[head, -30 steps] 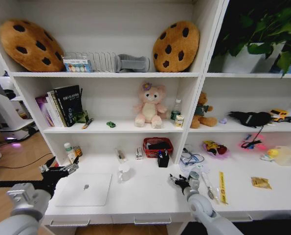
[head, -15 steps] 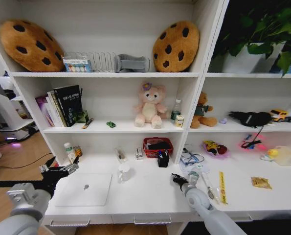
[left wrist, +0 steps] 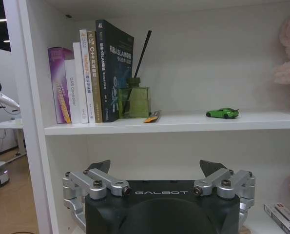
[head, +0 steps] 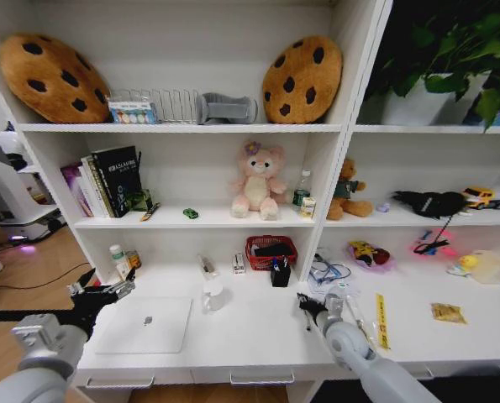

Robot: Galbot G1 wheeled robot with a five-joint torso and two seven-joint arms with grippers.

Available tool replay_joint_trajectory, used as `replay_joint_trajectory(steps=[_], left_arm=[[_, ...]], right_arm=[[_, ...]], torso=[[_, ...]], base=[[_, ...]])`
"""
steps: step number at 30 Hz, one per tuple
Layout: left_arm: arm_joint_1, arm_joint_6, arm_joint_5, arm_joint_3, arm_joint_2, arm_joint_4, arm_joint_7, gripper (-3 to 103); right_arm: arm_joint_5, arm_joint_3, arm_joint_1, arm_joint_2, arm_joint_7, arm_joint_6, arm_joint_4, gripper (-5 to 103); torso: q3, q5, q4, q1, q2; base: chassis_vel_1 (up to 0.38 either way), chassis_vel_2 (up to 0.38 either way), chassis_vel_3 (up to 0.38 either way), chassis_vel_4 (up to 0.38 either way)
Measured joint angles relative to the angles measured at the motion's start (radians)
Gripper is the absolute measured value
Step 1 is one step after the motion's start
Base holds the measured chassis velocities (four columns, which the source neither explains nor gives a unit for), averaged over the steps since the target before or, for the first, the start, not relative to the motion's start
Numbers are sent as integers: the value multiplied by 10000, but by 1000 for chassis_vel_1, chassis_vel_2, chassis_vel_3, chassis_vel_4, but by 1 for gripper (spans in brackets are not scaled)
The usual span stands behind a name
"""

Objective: Organize the objects on the table.

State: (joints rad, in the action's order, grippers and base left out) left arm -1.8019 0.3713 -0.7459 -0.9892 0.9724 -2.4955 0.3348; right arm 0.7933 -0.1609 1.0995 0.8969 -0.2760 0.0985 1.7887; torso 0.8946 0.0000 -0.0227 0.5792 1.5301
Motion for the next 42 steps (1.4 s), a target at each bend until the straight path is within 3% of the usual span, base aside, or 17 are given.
replay_joint_trajectory(steps=[4, 6, 10, 11, 14, 26, 33, 34, 36, 37, 39, 40, 42], left_arm=[[0, 0, 0, 0, 0, 0, 0, 100], [0, 0, 0, 0, 0, 0, 0, 100], [0, 0, 0, 0, 0, 0, 0, 100], [0, 0, 1, -1, 0, 0, 2, 100], [0, 0, 0, 0, 0, 0, -1, 100], [0, 0, 0, 0, 0, 0, 1, 100], [0, 0, 0, 0, 0, 0, 1, 100], [0, 0, 0, 0, 0, 0, 1, 100], [0, 0, 0, 0, 0, 0, 1, 100], [0, 0, 0, 0, 0, 0, 1, 100], [0, 0, 0, 0, 0, 0, 1, 100], [0, 0, 0, 0, 0, 0, 1, 100], [0, 0, 0, 0, 0, 0, 1, 100]], right_arm=[[-620, 177, -558, 55, 467, -635, -244, 10], [-1346, 497, -1416, 252, 1359, -1619, -1197, 10], [-1529, 746, -1964, 409, 1843, -2060, -1942, 10], [-1805, 1078, -2629, 602, 2201, -2594, -2897, 10], [-2138, 1438, -3463, 935, 2540, -3288, -3965, 10], [-2455, 1896, -3949, 1724, 2484, -4438, -5015, 10], [-2506, 1799, -3682, 1805, 2178, -4576, -4969, 8], [-2486, 1732, -3616, 1754, 2162, -4538, -4881, 16], [-2477, 1689, -3554, 1716, 2151, -4506, -4798, 16], [-2480, 1592, -3420, 1675, 2132, -4493, -4656, 27], [-2487, 1518, -3292, 1640, 2090, -4483, -4530, 27], [-2480, 1374, -2982, 1537, 1973, -4398, -4226, 38], [-2471, 1293, -2777, 1473, 1932, -4371, -4056, 44]], torso=[[0, -3, 1, -1, 0], [0, -1, 2, 0, 0], [0, 0, 1, 0, 0], [1, 2, 1, 1, -1], [1, 0, 2, 1, -1], [0, 0, 1, 1, -1], [0, -1, 1, 0, -1], [-1, 0, 1, 0, 0], [0, -1, 2, 0, 0], [-1, -1, 2, 0, 0], [-1, -1, 2, 0, 0], [-1, -1, 2, 0, 0], [-1, 0, 1, 0, 0]], base=[[0, 0, 0, 0], [0, 0, 0, 0], [0, 0, 0, 0], [0, 0, 0, 0], [0, 0, 0, 0], [0, 0, 0, 0], [0, 0, 0, 0], [0, 0, 0, 0], [0, 0, 0, 0], [0, 0, 0, 0], [0, 0, 0, 0], [0, 0, 0, 0], [0, 0, 0, 0]])
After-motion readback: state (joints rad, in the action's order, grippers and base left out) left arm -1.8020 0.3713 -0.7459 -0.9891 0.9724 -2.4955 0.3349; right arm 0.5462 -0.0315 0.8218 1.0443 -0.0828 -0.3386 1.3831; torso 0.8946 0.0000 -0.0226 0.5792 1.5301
